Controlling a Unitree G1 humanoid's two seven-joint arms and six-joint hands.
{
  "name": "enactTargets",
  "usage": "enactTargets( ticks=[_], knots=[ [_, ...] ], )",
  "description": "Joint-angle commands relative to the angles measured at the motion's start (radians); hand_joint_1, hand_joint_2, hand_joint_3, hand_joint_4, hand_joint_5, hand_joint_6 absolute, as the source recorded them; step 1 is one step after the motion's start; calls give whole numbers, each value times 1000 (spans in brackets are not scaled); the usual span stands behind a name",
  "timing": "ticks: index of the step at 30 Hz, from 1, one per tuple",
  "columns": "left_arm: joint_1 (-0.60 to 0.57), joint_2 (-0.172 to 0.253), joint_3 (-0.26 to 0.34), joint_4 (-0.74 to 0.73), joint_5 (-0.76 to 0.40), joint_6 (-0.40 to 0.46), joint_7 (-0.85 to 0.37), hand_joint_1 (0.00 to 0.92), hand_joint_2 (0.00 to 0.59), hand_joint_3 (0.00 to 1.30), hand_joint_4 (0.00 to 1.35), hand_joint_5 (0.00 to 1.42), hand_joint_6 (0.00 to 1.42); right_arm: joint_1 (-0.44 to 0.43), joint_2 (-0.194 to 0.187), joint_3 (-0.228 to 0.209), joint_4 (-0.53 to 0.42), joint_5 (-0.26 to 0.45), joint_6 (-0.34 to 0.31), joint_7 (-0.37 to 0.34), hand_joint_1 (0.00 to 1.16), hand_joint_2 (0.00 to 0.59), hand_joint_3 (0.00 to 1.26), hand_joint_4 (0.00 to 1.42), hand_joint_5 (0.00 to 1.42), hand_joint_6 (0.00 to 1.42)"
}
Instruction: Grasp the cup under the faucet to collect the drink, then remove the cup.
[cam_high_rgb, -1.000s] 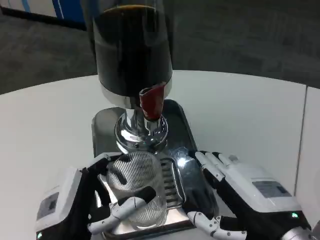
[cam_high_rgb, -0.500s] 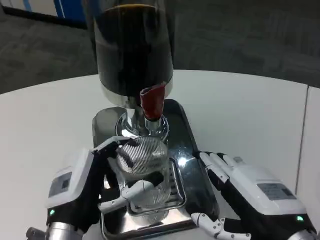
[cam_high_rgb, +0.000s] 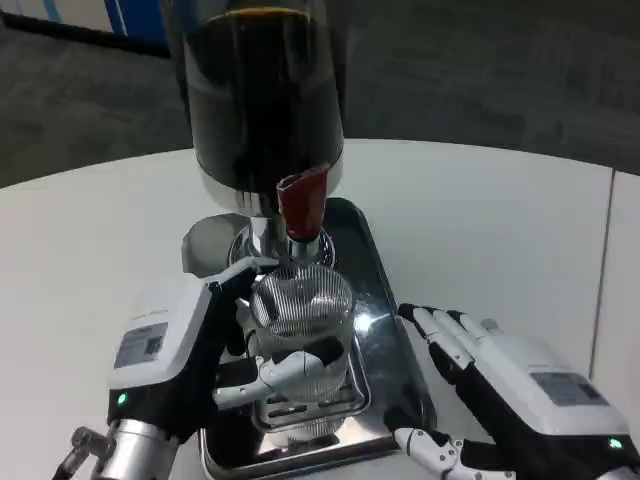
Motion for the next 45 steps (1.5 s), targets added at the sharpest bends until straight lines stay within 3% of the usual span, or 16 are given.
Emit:
enactTargets(
  ticks=[1, 7, 10, 22, 27, 35, 38, 45],
  knots=[
    [-15, 7, -22, 1, 21, -5, 20, 252, 500, 737, 887, 956, 1190, 13, 0, -7, -11, 14, -16, -17, 228, 403, 0, 0, 0, 0],
    [8, 15, -22, -21, 15, -1, 14, 242, 469, 619, 674, 816, 1170, 22, -3, -16, -11, 25, -22, -27, 228, 403, 0, 0, 0, 0],
    [20, 18, -15, -29, 5, 0, 10, 223, 440, 501, 521, 704, 1059, 25, -2, -17, -9, 30, -26, -34, 228, 403, 0, 0, 0, 0],
    [50, 37, 16, -42, -29, 0, -5, 190, 351, 261, 186, 424, 756, 21, 3, -7, 3, 35, -36, -45, 237, 412, 0, 0, 0, 0],
    [48, 41, 21, -30, -47, -6, -11, 173, 289, 202, 131, 377, 678, 24, 2, -7, 5, 37, -37, -48, 256, 421, 0, 0, 0, 0],
    [36, 52, 14, 1, -91, -20, -39, 46, 173, 131, 67, 318, 582, 20, 6, -3, 11, 38, -37, -53, 267, 423, 0, 0, 0, 0],
    [32, 48, 10, 11, -100, -24, -45, 3, 145, 118, 63, 314, 573, 16, 8, 3, 14, 35, -38, -54, 269, 422, 0, 0, 0, 0],
    [25, 44, -1, 29, -118, -33, -54, 0, 116, 97, 43, 302, 554, 8, 10, 3, 19, 36, -37, -55, 279, 437, 0, 0, 0, 0]
  ],
)
